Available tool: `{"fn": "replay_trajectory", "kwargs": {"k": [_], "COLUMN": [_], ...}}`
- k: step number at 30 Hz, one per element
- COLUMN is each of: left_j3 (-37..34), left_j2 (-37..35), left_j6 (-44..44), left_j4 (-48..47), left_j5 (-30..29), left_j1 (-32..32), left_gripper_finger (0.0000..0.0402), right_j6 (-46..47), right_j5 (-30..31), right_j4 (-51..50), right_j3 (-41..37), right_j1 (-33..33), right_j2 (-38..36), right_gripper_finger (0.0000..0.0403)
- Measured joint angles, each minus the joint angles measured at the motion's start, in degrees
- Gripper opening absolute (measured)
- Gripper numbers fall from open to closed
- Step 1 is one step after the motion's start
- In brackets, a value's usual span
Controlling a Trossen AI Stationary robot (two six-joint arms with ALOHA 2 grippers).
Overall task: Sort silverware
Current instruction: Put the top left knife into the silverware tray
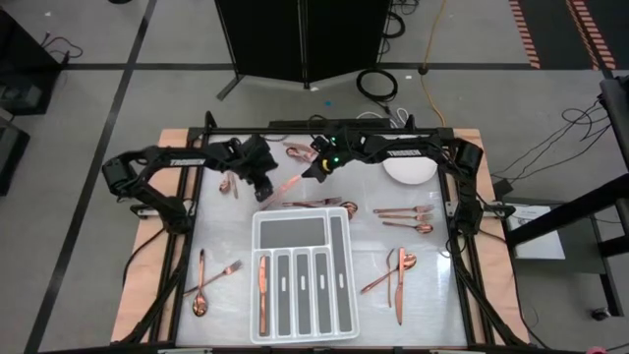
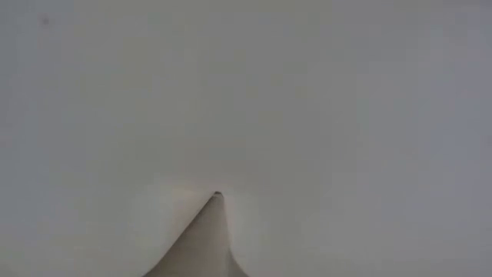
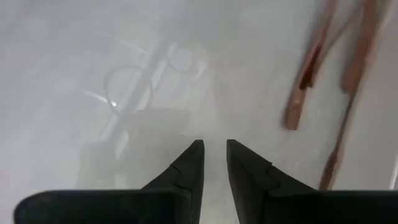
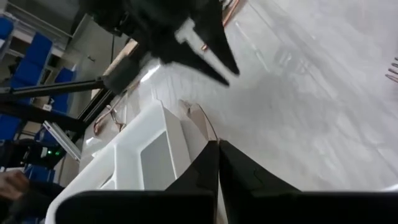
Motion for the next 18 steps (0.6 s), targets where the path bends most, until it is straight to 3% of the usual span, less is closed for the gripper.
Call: {"fn": "replay_trajectory", "kwargs": {"k": [4, 11, 18], "left_j3": [0.3, 0.3, 0.3], "left_j2": [-4.0, -10.9, -9.5], "left_j6": [0.1, -0.3, -6.3], "left_j4": [-1.3, -1.5, 2.8], "left_j5": [1.1, 20.0, 19.1], "left_j1": [2.5, 4.2, 2.6], "left_gripper_finger": [0.0071, 0.0071, 0.0121], "right_j6": [-1.3, -5.8, -11.9], "right_j5": [-0.2, -1.8, -6.0], "right_j4": [-0.8, 1.2, 1.2], "right_j3": [0.0, 0.0, 0.0], "right_j1": [-0.2, -1.0, -0.1], "right_j2": [0.0, 0.0, 0.0], "right_gripper_finger": [0.0000, 0.0000, 0.0000]}}
